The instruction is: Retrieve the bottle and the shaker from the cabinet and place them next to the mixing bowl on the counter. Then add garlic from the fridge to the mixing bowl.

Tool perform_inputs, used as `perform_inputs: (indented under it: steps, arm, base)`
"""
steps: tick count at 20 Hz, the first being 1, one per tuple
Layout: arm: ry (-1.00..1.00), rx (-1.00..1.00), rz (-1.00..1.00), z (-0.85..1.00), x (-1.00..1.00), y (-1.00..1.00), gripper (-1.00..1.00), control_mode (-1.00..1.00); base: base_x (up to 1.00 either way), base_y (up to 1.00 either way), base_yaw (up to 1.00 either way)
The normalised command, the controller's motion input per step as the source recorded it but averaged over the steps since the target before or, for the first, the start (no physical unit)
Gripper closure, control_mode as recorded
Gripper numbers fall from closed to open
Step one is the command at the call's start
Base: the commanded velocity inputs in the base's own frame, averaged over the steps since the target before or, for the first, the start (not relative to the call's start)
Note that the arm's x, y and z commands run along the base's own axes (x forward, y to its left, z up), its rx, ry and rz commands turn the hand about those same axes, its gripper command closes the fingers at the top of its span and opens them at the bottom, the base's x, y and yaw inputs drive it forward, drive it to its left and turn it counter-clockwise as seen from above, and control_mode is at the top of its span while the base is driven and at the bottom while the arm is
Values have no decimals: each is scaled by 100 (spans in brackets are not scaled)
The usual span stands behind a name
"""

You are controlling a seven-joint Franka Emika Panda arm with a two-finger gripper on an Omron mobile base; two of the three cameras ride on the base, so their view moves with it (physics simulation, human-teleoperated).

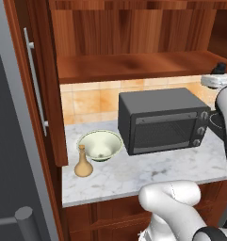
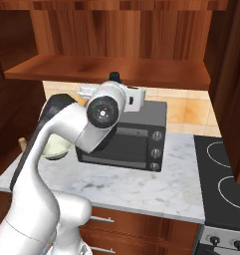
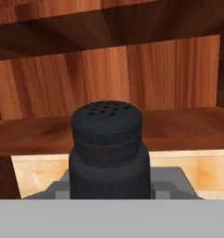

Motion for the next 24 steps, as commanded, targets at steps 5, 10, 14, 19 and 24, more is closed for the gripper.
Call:
perform_inputs:
  steps: [5, 10, 14, 19, 24]
  arm:
    - [0, -2, 39, -9, -39, 59, 100, -100]
    - [0, -6, 33, -15, -42, 83, 100, -100]
    - [0, -11, 4, -17, -59, 83, 100, -100]
    - [1, -8, 0, -23, -64, 65, 100, -100]
    - [6, -1, -5, -33, -46, 47, 100, -100]
  base:
    - [0, 0, 0]
    - [0, 0, 0]
    - [0, 0, 0]
    - [0, 0, 0]
    - [0, 0, 0]
